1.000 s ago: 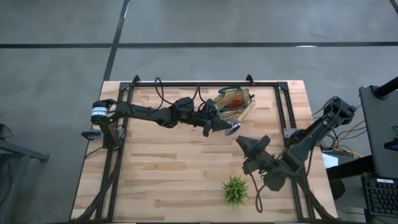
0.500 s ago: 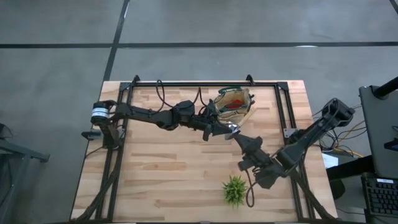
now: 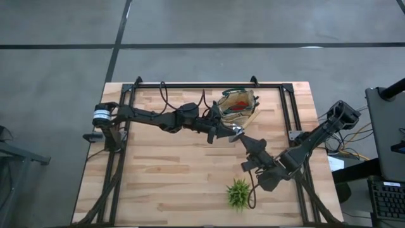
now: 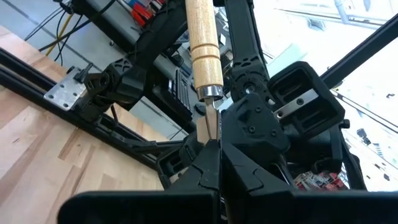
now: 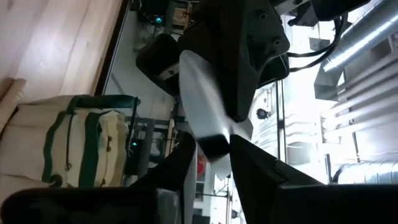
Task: Pick & Place Garden tools in Gardening bag
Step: Put the brown trowel into the gardening bag
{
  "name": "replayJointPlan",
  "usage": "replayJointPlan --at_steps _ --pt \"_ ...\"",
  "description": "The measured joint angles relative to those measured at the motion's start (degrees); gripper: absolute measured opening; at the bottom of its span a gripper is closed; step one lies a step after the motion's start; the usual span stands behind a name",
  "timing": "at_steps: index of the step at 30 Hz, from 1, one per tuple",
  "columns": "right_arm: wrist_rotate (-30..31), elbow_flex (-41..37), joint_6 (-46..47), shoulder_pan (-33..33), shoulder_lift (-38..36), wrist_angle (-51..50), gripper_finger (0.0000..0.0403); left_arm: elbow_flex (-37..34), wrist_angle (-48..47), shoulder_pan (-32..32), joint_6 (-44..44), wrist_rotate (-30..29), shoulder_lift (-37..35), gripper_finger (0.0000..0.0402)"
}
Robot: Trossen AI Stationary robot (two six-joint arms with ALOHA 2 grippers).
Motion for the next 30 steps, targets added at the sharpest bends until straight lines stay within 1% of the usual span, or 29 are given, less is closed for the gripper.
replayJointPlan --at_steps 6,11,23,30 --pt "-0.13 -0.05 -0.50 -0.62 -0.02 0.57 0.0069 0.00 -0.10 -0.42 -0.35 -0.41 0.00 0.0003" --pt "-1.29 0.31 -1.91 -0.82 -0.04 1.85 0.0068 0.00 -2.37 -0.57 -0.38 -1.18 -0.09 0.0003" --pt "-1.63 2.17 -3.06 -1.06 -0.04 2.33 0.0068 0.04 -3.43 -0.83 0.72 -1.12 -0.24 0.0005" --pt "-3.02 3.16 -4.14 -1.14 -0.02 2.43 0.0068 -1.77 -3.37 -0.87 1.17 -1.22 -0.24 0.0005"
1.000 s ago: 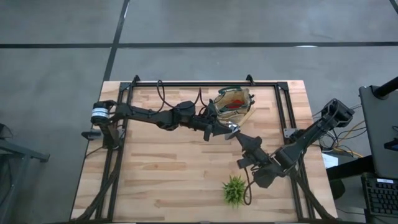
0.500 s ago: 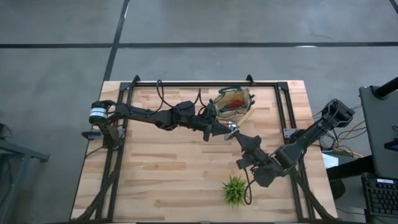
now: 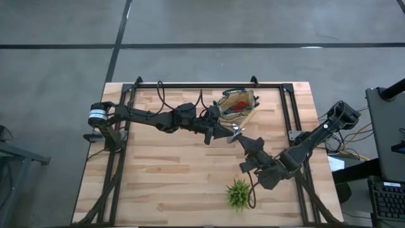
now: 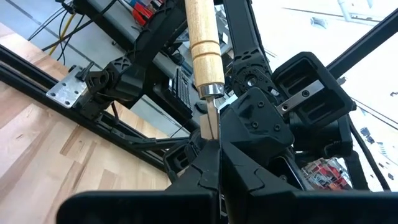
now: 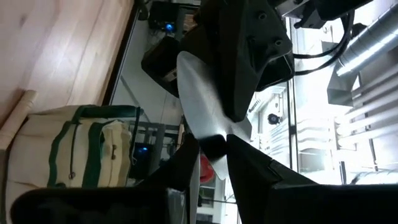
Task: Pick & Place Garden tools in Gardening bag
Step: Put the brown trowel into the gardening bag
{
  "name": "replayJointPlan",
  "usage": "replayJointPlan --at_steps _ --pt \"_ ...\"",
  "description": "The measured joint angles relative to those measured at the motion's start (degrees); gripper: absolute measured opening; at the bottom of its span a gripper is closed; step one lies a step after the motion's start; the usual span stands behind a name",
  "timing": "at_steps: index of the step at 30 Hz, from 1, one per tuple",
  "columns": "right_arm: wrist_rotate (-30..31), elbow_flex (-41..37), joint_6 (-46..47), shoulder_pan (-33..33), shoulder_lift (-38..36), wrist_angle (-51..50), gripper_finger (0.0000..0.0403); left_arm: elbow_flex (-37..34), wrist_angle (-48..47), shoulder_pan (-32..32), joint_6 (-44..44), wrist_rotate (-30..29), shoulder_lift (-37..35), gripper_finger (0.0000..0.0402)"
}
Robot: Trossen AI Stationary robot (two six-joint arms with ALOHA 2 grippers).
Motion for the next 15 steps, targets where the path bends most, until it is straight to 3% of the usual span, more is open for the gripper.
replayJointPlan --at_steps 8,15 --pt "-2.05 0.01 -0.76 -0.03 0.00 0.02 0.0064 -0.28 -0.09 0.00 -1.20 0.63 0.11 0.0005" --pt "-2.05 0.05 0.21 -0.01 0.00 0.04 0.0017 -0.33 -0.15 0.09 -2.67 0.44 0.13 0.0006"
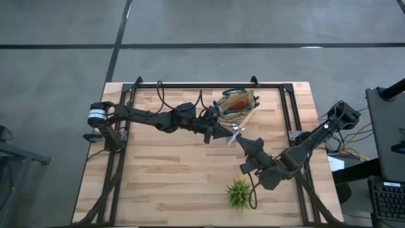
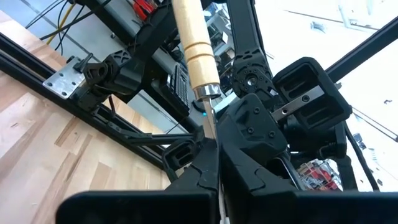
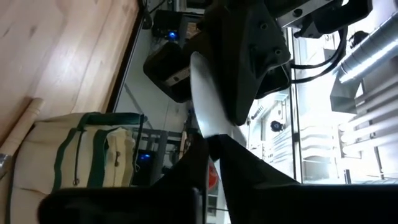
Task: Pick & Place Garden tools in Gardening bag
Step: Put the brown trowel into the gardening bag
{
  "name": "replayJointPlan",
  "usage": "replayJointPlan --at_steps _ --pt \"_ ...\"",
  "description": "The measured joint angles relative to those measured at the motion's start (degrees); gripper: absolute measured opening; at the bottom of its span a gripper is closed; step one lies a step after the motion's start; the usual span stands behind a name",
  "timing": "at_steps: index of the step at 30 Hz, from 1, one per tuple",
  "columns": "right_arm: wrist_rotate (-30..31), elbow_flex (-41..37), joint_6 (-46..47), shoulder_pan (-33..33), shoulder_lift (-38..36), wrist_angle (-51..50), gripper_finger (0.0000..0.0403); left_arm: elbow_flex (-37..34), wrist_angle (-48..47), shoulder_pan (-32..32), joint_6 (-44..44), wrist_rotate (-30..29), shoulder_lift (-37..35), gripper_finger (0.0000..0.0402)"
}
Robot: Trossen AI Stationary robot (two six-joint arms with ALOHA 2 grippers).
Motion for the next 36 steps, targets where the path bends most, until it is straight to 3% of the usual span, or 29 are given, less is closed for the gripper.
replayJointPlan --at_steps 12,36 --pt "0.25 0.08 7.27 0.07 -0.02 0.37 0.0009 -0.31 2.30 0.07 0.31 -0.49 -0.13 0.0032" --pt "1.09 0.26 18.53 0.02 -0.42 0.81 0.0008 -0.39 10.14 0.99 -5.42 -0.33 -0.24 0.0035"
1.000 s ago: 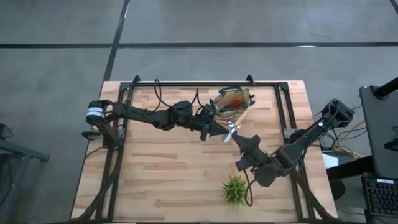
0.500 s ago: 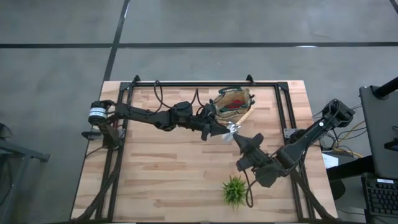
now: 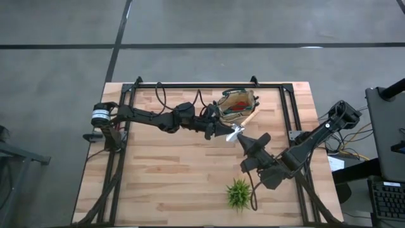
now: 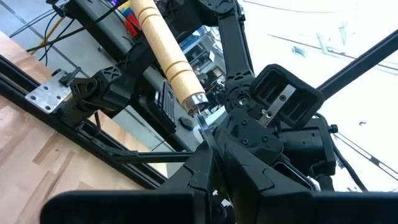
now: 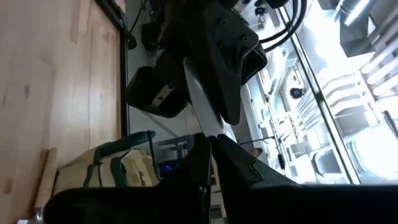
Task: Pick & Place Garden tools in Gardening bag
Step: Put the brown trowel into the gardening bag
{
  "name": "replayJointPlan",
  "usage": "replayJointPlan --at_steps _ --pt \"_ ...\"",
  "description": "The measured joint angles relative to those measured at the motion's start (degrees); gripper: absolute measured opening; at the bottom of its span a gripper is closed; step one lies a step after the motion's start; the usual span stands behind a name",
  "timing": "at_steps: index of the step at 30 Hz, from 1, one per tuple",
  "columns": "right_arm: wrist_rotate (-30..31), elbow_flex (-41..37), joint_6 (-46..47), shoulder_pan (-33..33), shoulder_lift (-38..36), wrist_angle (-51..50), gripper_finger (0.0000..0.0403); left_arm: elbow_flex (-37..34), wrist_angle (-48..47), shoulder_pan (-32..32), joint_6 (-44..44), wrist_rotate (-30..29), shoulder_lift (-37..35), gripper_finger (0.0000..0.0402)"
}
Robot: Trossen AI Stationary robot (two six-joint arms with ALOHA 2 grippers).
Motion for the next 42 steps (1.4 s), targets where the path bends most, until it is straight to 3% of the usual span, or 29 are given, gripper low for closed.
replayJointPlan --at_steps 9,20,26,31,42 --pt "-0.06 0.00 0.21 -0.02 0.00 -0.05 0.0008 0.00 0.65 0.06 -0.57 -1.11 0.00 0.0046" --pt "-1.53 -0.04 1.27 -0.07 0.00 0.07 0.0007 -0.09 1.81 0.07 1.37 -1.25 0.00 0.0164" --pt "-1.49 -0.09 2.32 -0.09 0.01 -0.02 0.0007 -0.09 0.23 0.17 2.45 0.46 0.00 0.0196" --pt "-1.08 -0.13 1.87 -0.46 0.01 -0.21 0.0007 -0.11 -1.19 0.18 1.97 1.00 -0.02 0.0183" --pt "-0.44 -0.17 -0.27 -0.52 0.00 -0.37 0.0008 -0.13 -1.40 0.26 1.50 2.27 -0.11 0.0095"
